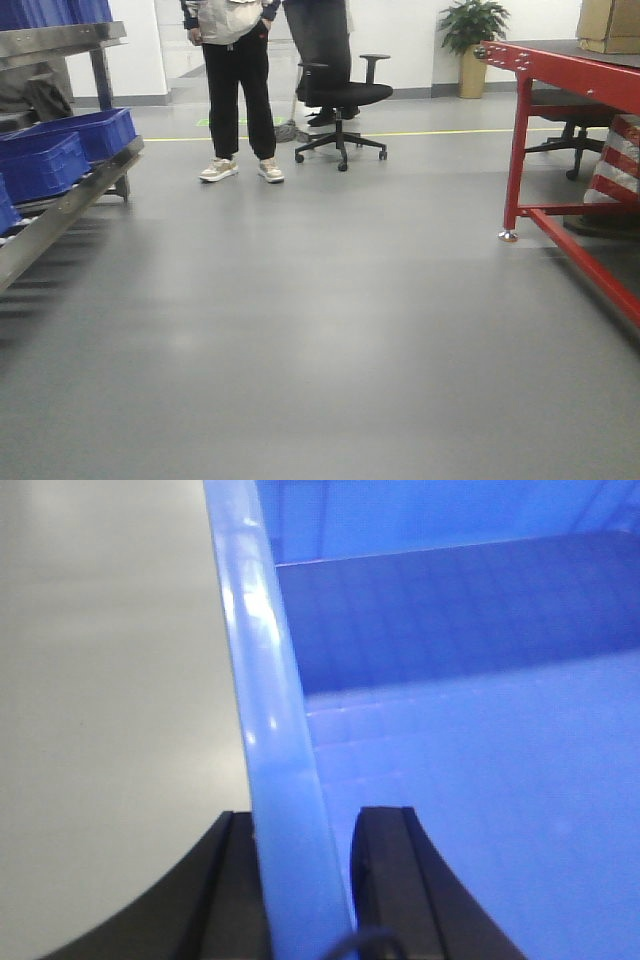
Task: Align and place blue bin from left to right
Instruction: 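Drive across the floor carrying the bin in both grippers, then drive up to the second rack of blue bins holding the bin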
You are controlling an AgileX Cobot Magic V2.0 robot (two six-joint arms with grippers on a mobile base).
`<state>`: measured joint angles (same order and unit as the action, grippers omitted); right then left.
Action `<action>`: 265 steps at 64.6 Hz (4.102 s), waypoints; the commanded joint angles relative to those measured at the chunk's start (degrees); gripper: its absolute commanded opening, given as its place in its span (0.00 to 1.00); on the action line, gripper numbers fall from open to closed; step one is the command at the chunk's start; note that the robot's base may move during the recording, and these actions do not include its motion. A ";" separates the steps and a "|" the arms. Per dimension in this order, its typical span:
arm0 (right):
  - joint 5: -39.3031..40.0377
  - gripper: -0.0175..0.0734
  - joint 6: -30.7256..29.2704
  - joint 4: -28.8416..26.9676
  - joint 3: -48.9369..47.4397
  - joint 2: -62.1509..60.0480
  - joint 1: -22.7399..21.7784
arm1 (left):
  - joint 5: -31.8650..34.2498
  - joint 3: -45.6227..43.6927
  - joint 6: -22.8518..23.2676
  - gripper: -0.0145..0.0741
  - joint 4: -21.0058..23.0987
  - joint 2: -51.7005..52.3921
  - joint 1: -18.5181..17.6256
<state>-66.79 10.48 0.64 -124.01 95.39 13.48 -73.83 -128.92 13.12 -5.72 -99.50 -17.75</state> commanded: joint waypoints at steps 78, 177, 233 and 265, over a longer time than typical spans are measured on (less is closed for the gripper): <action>5.72 0.03 -1.52 1.15 -1.16 -1.34 -0.32 | 3.87 -1.06 -0.94 0.04 0.06 1.53 -0.27; 5.83 0.03 -1.52 0.86 -1.16 -1.34 -0.32 | 3.87 -1.06 -0.94 0.04 0.06 1.53 -0.27; 5.95 0.03 -1.52 0.85 -1.16 -1.34 -0.32 | 3.87 -1.06 -0.94 0.04 0.06 1.53 -0.27; 5.95 0.03 -1.52 0.85 -1.16 -1.34 -0.32 | 3.87 -1.06 -0.94 0.04 0.06 1.53 -0.27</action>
<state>-66.49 10.48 0.75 -124.01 95.39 13.38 -73.50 -128.92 13.12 -5.60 -99.50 -17.75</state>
